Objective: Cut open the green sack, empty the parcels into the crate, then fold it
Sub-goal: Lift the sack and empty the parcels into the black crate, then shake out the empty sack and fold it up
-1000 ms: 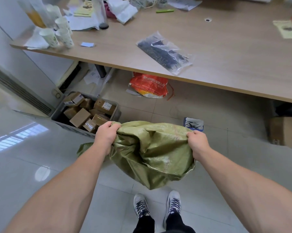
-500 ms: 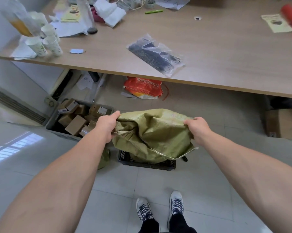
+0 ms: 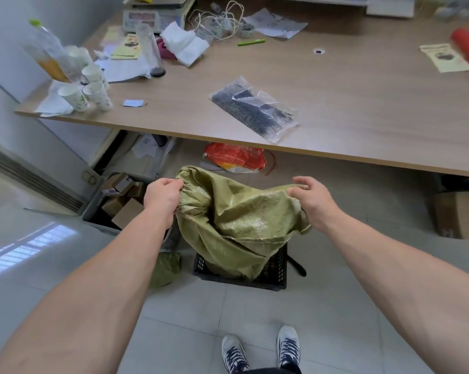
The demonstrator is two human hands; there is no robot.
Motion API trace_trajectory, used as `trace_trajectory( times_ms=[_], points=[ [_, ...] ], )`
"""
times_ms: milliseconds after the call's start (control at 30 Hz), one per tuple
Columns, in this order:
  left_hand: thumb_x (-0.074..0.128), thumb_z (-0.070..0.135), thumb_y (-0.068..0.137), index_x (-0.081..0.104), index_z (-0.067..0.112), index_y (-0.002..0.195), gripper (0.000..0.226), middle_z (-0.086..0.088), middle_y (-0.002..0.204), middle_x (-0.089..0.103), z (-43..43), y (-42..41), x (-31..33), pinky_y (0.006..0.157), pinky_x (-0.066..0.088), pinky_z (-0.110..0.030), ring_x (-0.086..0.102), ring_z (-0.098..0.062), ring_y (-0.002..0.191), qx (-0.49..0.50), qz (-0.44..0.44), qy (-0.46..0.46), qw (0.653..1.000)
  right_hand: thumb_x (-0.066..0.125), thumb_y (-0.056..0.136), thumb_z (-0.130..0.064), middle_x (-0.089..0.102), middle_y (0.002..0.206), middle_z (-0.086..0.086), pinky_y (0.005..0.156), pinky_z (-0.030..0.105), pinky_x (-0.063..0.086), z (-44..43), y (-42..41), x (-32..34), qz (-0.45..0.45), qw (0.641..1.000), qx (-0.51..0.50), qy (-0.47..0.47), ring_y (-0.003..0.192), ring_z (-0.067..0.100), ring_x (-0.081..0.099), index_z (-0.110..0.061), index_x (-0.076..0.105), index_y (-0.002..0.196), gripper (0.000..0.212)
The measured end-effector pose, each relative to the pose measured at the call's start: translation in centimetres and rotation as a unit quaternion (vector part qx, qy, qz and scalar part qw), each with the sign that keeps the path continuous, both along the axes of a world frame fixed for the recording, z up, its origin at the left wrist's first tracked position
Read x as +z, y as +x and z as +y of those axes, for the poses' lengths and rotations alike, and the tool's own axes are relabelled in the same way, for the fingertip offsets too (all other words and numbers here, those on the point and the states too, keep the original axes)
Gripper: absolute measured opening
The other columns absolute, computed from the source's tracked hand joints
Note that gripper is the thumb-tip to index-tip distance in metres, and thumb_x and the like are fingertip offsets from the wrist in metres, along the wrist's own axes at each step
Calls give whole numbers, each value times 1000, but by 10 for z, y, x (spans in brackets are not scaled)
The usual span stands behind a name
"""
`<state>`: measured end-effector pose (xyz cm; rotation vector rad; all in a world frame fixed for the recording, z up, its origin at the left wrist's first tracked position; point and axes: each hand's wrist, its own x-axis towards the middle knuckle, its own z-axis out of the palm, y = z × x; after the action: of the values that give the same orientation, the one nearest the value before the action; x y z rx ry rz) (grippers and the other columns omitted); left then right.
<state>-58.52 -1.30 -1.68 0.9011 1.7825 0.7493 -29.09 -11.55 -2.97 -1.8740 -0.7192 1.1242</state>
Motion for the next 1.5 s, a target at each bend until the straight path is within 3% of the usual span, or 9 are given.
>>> trace_trajectory(
  times_ms=[167, 267, 367, 433, 700, 933, 1167, 1333, 1500],
  points=[
    [67, 19, 89, 67, 14, 94, 7, -11, 100, 69, -1, 3, 3, 77, 59, -41, 67, -27, 90, 22, -57, -20, 998, 79, 74, -12, 10, 163, 1, 118, 45, 14, -11, -10, 6, 152, 975, 158, -24, 148, 25, 17, -41, 17, 152, 104],
    [66, 9, 86, 66, 10, 99, 13, -11, 94, 66, -3, 4, 5, 63, 53, -34, 63, -24, 79, 12, -84, -27, 996, 76, 75, 0, 15, 162, 6, 112, 38, 32, -17, -10, 14, 73, 953, 270, -117, 137, 28, 38, -45, 6, 153, 114],
    [63, 4, 78, 67, 14, 82, 12, -13, 88, 66, -1, -3, 12, 69, 59, -41, 62, -27, 75, 13, -56, -16, 998, 68, 78, -6, 50, 140, 4, 70, 16, 50, -8, -4, 24, -196, 921, 300, -151, 87, 12, 58, -30, 32, 149, 82],
    [65, 12, 70, 69, 18, 75, 9, -10, 83, 70, 5, -12, 19, 81, 60, -50, 66, -29, 79, 44, -27, 21, 998, 58, 80, -9, 63, 125, 6, 76, 23, 51, 3, 6, 38, -290, 930, 199, -102, 90, 18, 56, -24, 57, 129, 52],
    [63, 23, 76, 67, 24, 71, 6, -3, 84, 71, 3, -6, 50, 83, 60, -48, 71, -29, 87, 86, -18, 114, 989, 43, 94, -11, 65, 113, 13, 77, 27, 38, 4, 26, 56, -300, 952, -14, -66, 91, 24, 50, -13, 65, 113, 29],
    [60, 19, 80, 60, 24, 64, 17, 3, 72, 61, 12, 5, 91, 66, 50, -33, 57, -19, 70, 88, -28, 189, 978, 44, 93, -10, 64, 110, 14, 78, 26, 34, 17, 25, 92, -312, 948, -53, 24, 99, 30, 53, -9, 64, 108, 25],
    [63, 26, 66, 59, 18, 53, 15, -3, 64, 58, 9, -1, 108, 60, 46, -36, 52, -23, 66, 38, -9, 168, 985, 44, 91, -11, 60, 104, 13, 75, 27, 34, 19, 23, 111, -332, 943, -27, -6, 88, 26, 45, -11, 63, 104, 23],
    [65, 20, 76, 57, 18, 61, 18, -5, 70, 62, 2, 6, 127, 72, 57, -44, 57, -22, 67, -29, -1, 154, 988, 44, 85, -8, 65, 103, 16, 79, 36, 54, 20, 18, 127, -318, 944, 60, -58, 94, 35, 60, -7, 66, 97, 25],
    [62, 7, 85, 59, 18, 73, 17, -4, 68, 60, 0, 12, 147, 59, 52, -31, 58, -17, 58, -33, -139, 170, 975, 43, 87, -8, 56, 90, 10, 72, 26, 35, 25, 14, 149, -341, 940, 14, 13, 86, 27, 47, -15, 61, 88, 19]
  ],
)
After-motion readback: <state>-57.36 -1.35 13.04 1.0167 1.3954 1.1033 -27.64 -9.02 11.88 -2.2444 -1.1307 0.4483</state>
